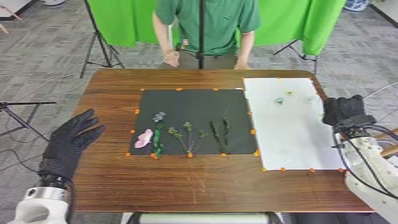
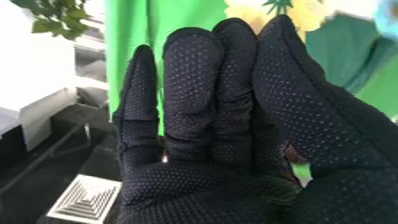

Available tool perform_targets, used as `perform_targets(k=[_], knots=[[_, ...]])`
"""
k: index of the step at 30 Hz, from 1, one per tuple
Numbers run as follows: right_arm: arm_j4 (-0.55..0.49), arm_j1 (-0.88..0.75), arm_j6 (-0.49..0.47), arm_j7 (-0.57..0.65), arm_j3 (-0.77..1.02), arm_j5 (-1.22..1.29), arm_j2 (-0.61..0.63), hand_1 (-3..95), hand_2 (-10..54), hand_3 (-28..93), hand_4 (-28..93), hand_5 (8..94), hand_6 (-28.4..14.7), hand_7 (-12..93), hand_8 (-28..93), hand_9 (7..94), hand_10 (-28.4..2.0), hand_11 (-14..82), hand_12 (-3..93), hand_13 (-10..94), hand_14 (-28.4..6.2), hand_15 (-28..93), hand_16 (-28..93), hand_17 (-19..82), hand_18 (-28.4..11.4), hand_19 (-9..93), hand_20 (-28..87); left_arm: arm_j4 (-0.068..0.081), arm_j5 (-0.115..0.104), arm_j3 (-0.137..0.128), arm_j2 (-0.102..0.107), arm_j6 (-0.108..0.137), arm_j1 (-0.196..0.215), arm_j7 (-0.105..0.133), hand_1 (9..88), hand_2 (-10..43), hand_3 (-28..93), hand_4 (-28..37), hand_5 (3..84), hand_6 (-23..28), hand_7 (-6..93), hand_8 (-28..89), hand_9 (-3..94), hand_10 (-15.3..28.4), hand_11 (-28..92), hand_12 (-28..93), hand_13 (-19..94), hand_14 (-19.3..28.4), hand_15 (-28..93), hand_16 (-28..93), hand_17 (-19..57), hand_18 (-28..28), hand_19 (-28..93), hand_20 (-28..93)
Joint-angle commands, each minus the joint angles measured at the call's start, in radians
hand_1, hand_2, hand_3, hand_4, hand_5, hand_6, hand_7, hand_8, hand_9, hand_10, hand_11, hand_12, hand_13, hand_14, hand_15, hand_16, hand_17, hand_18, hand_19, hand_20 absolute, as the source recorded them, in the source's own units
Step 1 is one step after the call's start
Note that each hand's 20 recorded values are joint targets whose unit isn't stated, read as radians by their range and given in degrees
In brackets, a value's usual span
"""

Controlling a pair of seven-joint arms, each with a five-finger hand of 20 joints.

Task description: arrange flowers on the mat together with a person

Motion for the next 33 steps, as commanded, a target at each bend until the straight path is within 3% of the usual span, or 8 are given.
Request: perform_targets(k=[1,6,10,17,26,33], knots=[[-0.149,0.080,0.092,-0.082,-0.031,-0.027,-0.054,47.5,-9.5,82,-28,67.0,5.8,55,-2,78.0,-4.1,29.8,56.6,68,-3.6,56,39,26,-14.1,63,37,0.000,-0.004,0.001,-0.002,0.006,0.016,-0.004,28.4,4.1,69,-25.4,40.7,4.3,16.8,-8,33.9,14.1,28,14,32,17.8,35,-2,-2.9,23.2,51,5],[-0.177,0.243,0.082,-0.209,-0.199,0.020,-0.150,47.3,-9.5,82,-28,66.9,5.7,55,-2,77.8,-4.3,29.9,56.5,67,-3.7,56,39,26,-14.1,63,38,-0.005,-0.003,0.000,-0.007,0.009,0.027,-0.009,28.4,4.1,69,-25.3,40.6,4.3,16.6,-8,33.8,14.0,28,14,32,17.7,35,-2,-2.8,23.1,51,5],[-0.149,0.388,0.063,-0.313,-0.370,0.064,-0.236,47.3,-9.5,82,-28,66.8,5.7,55,-2,77.4,-4.3,30.2,56.7,67,-3.8,56,39,26,-14.0,63,38,-0.003,-0.002,0.005,-0.009,0.008,0.023,-0.013,28.4,4.1,69,-25.3,40.6,4.3,16.6,-8,33.8,14.0,28,14,32,17.7,35,-2,-2.9,23.1,51,5],[-0.091,0.504,0.019,-0.432,-0.508,0.101,-0.384,47.1,-9.5,82,-28,66.4,5.7,56,-2,76.9,-4.5,30.4,56.6,67,-4.0,57,39,26,-14.0,63,38,-0.001,0.002,0.015,-0.013,0.007,0.017,-0.023,28.4,4.1,69,-25.3,40.7,4.3,16.8,-8,33.9,14.0,28,14,32,17.7,35,-2,-2.9,23.2,51,5],[-0.058,0.614,0.004,-0.447,-0.679,0.108,-0.469,46.8,-9.5,82,-28,66.0,5.8,56,-2,76.5,-4.6,30.8,56.6,66,-4.1,57,39,26,-14.0,63,38,0.007,0.003,0.017,-0.016,0.003,0.006,-0.028,28.3,4.1,69,-25.4,40.7,4.3,16.8,-8,33.9,14.0,28,14,32,17.8,35,-2,-2.9,23.2,51,5],[-0.012,0.675,-0.039,-0.415,-0.783,0.089,-0.502,46.9,-9.5,82,-28,65.8,5.9,57,-2,76.3,-4.6,31.1,56.5,66,-4.0,58,39,26,-14.0,63,38,0.007,0.000,0.020,-0.007,0.006,0.007,-0.024,28.4,4.1,69,-25.4,40.7,4.3,16.8,-8,34.0,14.1,28,14,32,17.7,34,-2,-2.9,23.2,51,5]])
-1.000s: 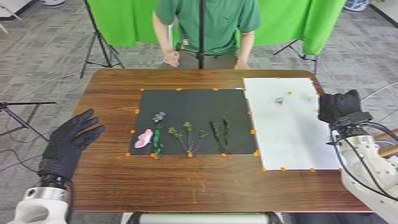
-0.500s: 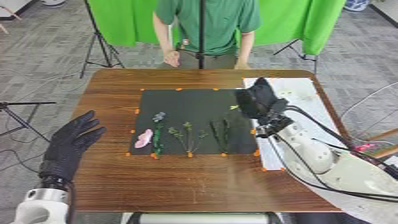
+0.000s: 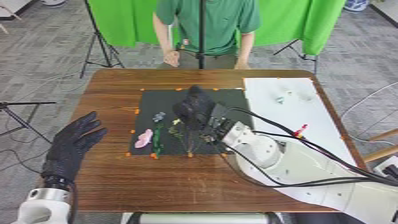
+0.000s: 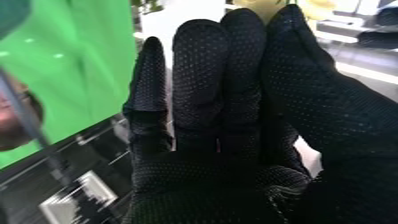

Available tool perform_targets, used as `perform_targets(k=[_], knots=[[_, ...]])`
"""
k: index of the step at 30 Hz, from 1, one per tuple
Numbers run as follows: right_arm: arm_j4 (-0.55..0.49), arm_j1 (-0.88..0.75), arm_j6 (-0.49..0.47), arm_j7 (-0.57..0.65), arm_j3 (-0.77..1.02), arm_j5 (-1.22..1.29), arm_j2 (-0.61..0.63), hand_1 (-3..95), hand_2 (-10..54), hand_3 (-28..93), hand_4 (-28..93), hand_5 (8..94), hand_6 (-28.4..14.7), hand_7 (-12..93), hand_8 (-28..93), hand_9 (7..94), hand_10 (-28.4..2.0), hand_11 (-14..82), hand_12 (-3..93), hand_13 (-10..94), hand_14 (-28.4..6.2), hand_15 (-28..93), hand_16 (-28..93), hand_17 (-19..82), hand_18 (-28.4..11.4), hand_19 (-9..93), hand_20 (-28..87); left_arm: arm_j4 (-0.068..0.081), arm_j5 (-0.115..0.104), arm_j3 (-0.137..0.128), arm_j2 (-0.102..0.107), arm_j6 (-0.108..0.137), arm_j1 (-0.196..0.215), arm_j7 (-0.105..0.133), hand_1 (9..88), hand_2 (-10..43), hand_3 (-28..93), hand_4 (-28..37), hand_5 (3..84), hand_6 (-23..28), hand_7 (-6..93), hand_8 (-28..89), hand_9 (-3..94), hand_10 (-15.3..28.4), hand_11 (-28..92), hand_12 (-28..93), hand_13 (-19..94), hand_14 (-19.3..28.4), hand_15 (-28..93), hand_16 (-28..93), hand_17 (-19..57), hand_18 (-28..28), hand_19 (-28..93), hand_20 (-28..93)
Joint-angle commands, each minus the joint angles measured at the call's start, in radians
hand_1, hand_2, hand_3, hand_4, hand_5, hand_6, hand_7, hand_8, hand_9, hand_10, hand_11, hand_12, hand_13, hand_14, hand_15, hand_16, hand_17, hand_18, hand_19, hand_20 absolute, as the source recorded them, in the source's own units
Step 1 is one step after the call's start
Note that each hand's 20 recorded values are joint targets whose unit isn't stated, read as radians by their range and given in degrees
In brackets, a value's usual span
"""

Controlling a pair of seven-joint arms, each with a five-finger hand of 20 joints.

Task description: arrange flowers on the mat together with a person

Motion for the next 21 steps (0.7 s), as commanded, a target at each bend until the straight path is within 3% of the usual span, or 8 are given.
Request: perform_targets(k=[1,5,8,21], knots=[[0.051,0.061,-0.040,0.028,-0.082,-0.028,-0.046,46.9,-9.5,82,-28,65.8,5.9,57,-2,76.2,-4.7,31.1,56.6,66,-4.0,58,39,26,-14.0,63,38,0.008,-0.001,0.009,-0.001,0.004,0.005,-0.008,28.4,4.1,69,-25.4,40.7,4.3,16.8,-8,33.9,14.0,28,14,32,17.7,34,-2,-2.9,23.2,51,5],[0.073,0.068,-0.036,0.062,-0.108,-0.033,-0.060,46.9,-9.5,82,-28,65.7,5.9,57,-2,76.1,-4.6,31.2,56.6,66,-3.9,57,39,26,-13.9,63,38,0.014,0.006,0.010,-0.006,-0.006,-0.008,-0.022,28.4,4.1,69,-25.4,40.7,4.3,16.6,-8,33.9,14.0,28,14,32,17.7,35,-2,-2.9,23.2,51,5],[0.091,0.086,-0.018,0.088,-0.132,-0.039,-0.072,46.9,-9.5,82,-28,65.7,5.9,57,-3,76.0,-4.5,31.2,56.5,66,-3.9,57,39,26,-14.0,63,38,0.015,0.002,0.012,-0.002,-0.003,-0.010,-0.013,28.3,4.1,69,-25.3,40.7,4.3,16.7,-8,34.0,14.0,28,14,32,17.7,35,-2,-2.9,23.2,51,5],[0.150,0.113,0.010,0.140,-0.163,-0.066,-0.103,47.0,-9.5,82,-28,64.8,6.2,57,-3,75.5,-4.3,31.4,56.5,65,-3.7,57,39,25,-14.1,63,38,0.014,0.001,0.011,-0.002,-0.001,-0.008,-0.010,28.4,4.1,69,-25.3,40.9,4.4,16.6,-8,34.5,14.2,28,14,32,17.8,35,-2,-2.9,23.1,51,5]])
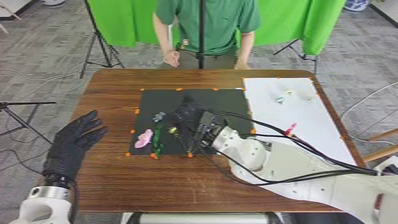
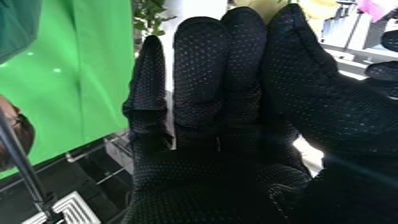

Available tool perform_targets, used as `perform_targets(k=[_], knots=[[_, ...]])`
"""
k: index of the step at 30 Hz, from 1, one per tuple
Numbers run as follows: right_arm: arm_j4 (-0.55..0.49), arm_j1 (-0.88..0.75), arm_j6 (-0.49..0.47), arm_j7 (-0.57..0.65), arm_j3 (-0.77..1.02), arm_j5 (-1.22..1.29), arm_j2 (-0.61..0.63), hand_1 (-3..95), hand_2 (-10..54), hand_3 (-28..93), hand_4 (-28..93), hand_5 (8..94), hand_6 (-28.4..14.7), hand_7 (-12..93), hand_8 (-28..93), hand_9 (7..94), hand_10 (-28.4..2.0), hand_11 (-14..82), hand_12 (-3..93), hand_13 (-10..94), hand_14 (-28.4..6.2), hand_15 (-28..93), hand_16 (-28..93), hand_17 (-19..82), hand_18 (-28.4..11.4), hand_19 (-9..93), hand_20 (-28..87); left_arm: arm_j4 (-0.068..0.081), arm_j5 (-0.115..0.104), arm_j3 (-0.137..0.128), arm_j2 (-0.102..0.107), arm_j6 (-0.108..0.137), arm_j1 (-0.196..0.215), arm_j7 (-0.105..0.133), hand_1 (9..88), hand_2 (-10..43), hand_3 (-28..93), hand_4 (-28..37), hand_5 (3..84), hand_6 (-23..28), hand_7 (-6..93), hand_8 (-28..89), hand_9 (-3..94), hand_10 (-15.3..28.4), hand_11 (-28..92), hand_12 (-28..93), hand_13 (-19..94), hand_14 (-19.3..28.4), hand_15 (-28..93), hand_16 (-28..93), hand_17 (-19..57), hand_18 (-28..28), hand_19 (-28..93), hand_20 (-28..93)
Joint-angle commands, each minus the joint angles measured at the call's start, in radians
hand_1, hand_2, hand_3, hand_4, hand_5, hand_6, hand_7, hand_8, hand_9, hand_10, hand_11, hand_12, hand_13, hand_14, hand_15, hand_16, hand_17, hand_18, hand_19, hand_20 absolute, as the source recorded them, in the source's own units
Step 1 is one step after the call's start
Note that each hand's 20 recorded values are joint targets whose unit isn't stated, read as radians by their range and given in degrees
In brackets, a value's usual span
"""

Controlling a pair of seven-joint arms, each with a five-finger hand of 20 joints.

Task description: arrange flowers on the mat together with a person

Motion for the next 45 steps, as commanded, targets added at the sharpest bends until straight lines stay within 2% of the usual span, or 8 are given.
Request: perform_targets(k=[1,7,29,33,36,39,43,45], knots=[[0.036,0.034,0.020,0.047,-0.016,-0.034,-0.025,47.0,-9.5,81,-28,64.7,6.2,57,-2,75.3,-4.3,31.3,56.4,65,-3.7,57,39,25,-14.1,62,38,0.009,0.001,0.006,-0.002,0.002,0.007,-0.005,28.4,4.1,69,-25.3,40.9,4.4,16.7,-8,34.5,14.1,28,14,32,17.8,35,-2,-2.9,23.1,51,5],[0.026,0.024,-0.048,0.069,0.011,-0.043,-0.013,45.5,-9.5,81,-28,62.1,6.3,57,-2,73.3,-4.2,30.7,55.7,64,-3.4,56,38,24,-14.1,62,38,0.006,0.001,0.001,-0.004,0.002,0.014,-0.006,28.4,4.2,69,-25.4,40.9,4.4,16.8,-8,34.4,14.1,28,14,32,17.7,35,-2,-2.9,23.1,51,5],[-0.047,-0.062,-0.091,0.041,0.154,-0.057,0.017,38.9,-9.5,82,-28,57.9,5.1,55,-3,68.3,-5.8,32.3,51.4,59,-5.1,60,27,22,-14.7,60,37,0.003,-0.001,-0.001,-0.004,0.004,0.020,-0.006,28.4,4.1,69,-25.3,40.9,4.4,16.7,-8,34.5,14.1,28,14,32,17.7,35,-2,-2.9,23.1,51,5],[-0.157,-0.201,-0.142,-0.009,0.344,0.001,0.078,38.1,-9.5,82,-28,57.2,4.6,54,-3,66.6,-6.4,34.8,48.6,58,-5.4,60,26,22,-14.8,60,37,0.003,0.003,-0.001,-0.010,-0.002,0.018,-0.012,28.4,4.2,69,-25.5,41.0,4.4,16.8,-8,34.5,14.1,28,14,32,17.8,35,-2,-2.9,23.1,51,5],[-0.262,-0.368,-0.231,-0.111,0.570,0.152,0.123,36.1,-8.9,84,-28,55.6,3.8,52,-4,61.9,-7.9,37.7,40.2,55,-5.7,57,24,21,-15.0,59,36,0.002,0.004,-0.007,-0.014,-0.003,0.022,-0.017,28.3,4.1,69,-25.3,41.0,4.4,16.8,-8,34.4,14.1,28,14,32,17.8,35,-2,-2.9,23.1,51,5],[-0.358,-0.567,-0.405,-0.216,0.846,0.230,0.143,32.1,-2.9,88,-28,52.8,2.5,43,-5,55.6,-9.6,37.9,30.6,50,-6.5,52,22,19,-15.8,58,35,0.002,0.005,-0.014,-0.016,-0.007,0.024,-0.017,28.4,4.1,69,-25.4,41.0,4.4,16.8,-8,34.5,14.1,28,14,32,17.8,35,-2,-2.9,23.1,51,5],[-0.445,-0.775,-0.550,-0.256,1.105,0.418,0.181,28.1,3.1,89,-27,50.0,1.5,37,-17,50.9,-10.7,33.0,27.1,46,-7.7,47,21,18,-16.8,56,33,-0.003,0.001,-0.020,-0.014,0.000,0.033,-0.010,28.3,4.1,69,-25.4,41.0,4.4,16.8,-8,34.5,14.1,28,14,32,17.8,35,-2,-2.9,23.1,51,5],[-0.488,-0.882,-0.577,-0.236,1.225,0.567,0.191,27.4,3.7,89,-26,48.8,1.0,35,-18,49.4,-11.5,30.8,26.2,44,-8.2,45,21,18,-17.2,55,32,-0.004,-0.001,-0.021,-0.014,0.002,0.036,-0.006,28.4,4.1,69,-25.4,41.0,4.4,16.7,-8,34.5,14.1,28,14,32,17.8,35,-2,-2.9,23.1,51,5]])
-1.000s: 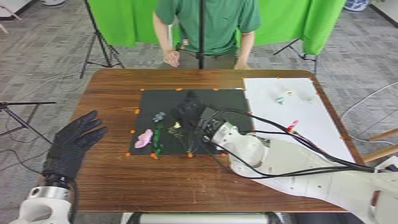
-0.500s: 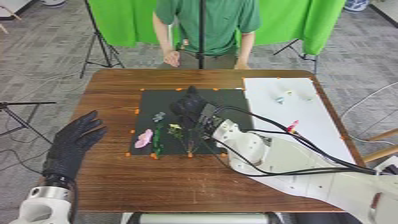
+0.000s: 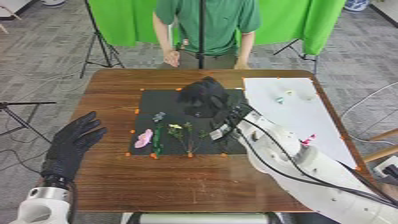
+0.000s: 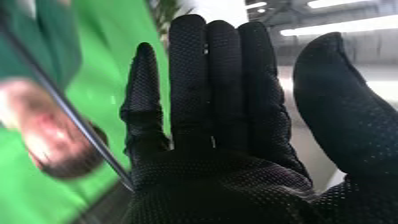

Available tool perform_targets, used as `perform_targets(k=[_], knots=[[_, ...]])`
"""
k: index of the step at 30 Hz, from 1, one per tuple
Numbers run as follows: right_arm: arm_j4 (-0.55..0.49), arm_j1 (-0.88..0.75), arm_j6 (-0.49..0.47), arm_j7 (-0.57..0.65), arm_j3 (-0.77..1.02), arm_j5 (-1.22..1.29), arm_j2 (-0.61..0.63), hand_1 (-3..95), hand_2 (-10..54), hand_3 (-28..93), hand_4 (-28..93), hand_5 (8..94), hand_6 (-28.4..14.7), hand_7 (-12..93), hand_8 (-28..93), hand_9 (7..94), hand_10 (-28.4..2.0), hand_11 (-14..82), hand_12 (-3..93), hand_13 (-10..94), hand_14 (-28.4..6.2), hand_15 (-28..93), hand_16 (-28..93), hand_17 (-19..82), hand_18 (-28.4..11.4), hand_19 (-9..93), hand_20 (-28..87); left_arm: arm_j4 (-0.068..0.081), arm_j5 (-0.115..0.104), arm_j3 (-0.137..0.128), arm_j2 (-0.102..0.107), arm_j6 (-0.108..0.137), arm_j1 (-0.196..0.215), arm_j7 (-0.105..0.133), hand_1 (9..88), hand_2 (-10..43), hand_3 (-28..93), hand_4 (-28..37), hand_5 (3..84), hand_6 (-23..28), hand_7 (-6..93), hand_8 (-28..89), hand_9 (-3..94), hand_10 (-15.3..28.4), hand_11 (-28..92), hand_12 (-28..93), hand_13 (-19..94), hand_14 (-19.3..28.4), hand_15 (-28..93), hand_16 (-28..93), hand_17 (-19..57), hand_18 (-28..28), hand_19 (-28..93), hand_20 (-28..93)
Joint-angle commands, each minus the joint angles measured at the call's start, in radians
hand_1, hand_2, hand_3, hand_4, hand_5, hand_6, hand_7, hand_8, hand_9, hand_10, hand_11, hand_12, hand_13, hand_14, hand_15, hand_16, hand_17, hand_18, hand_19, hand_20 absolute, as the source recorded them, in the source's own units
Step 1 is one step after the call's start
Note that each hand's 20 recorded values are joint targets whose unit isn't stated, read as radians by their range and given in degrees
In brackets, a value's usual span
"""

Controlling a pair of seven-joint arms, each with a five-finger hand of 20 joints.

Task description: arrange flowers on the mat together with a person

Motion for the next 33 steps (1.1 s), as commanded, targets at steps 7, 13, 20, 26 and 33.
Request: perform_targets(k=[7,13,20,26,33], knots=[[-0.206,-0.782,-0.162,0.006,0.901,0.837,0.042,24.0,3.9,89,-24,49.1,-1.8,28,-15,48.6,-14.1,25.7,25.1,44,-10.6,40,21,18,-18.5,53,29,-0.015,-0.049,-0.026,-0.017,-0.015,0.045,0.016,28.5,4.2,69,-25.4,40.9,4.4,16.8,-8,34.5,14.1,28,14,32,17.8,35,-2,-2.9,23.1,51,5],[-0.244,-0.926,-0.181,0.024,1.047,0.992,-0.071,21.5,5.4,88,-24,51.0,-1.6,23,-14,50.7,-15.0,23.1,24.5,44,-12.4,38,21,17,-19.4,53,28,-0.016,-0.047,-0.031,-0.017,-0.017,0.048,0.021,28.4,4.3,69,-25.4,41.0,4.5,16.8,-8,34.4,14.2,28,14,32,17.7,35,-2,-2.8,23.1,51,5],[-0.248,-0.962,-0.257,0.055,1.106,0.989,-0.122,20.6,5.3,87,-23,51.5,-2.7,20,-12,51.8,-15.5,21.9,24.7,45,-13.1,38,22,16,-20.1,53,28,-0.018,-0.049,-0.030,-0.021,-0.010,0.053,0.030,28.4,4.2,69,-25.3,41.0,4.4,16.9,-8,34.4,14.1,28,14,32,17.8,35,-2,-2.8,23.1,51,5],[-0.245,-0.948,-0.251,0.039,1.122,0.982,-0.123,20.4,5.5,87,-23,51.5,-2.8,20,-12,52.3,-15.4,22.1,24.8,45,-13.3,38,22,16,-20.4,53,28,-0.010,-0.050,-0.015,-0.019,-0.009,0.034,0.036,28.4,4.2,69,-25.4,41.0,4.4,16.8,-8,34.5,14.2,28,14,32,17.9,35,-2,-2.8,23.1,51,5],[-0.262,-0.997,-0.250,0.055,1.149,0.983,-0.163,20.3,5.5,87,-23,51.6,-2.9,20,-11,52.4,-15.4,22.6,24.8,45,-13.3,38,22,16,-20.5,53,28,-0.005,-0.049,-0.011,-0.024,-0.012,0.026,0.026,28.4,4.2,69,-25.4,41.0,4.5,16.7,-8,34.5,14.2,28,14,32,17.9,35,-2,-2.8,23.1,51,5]])
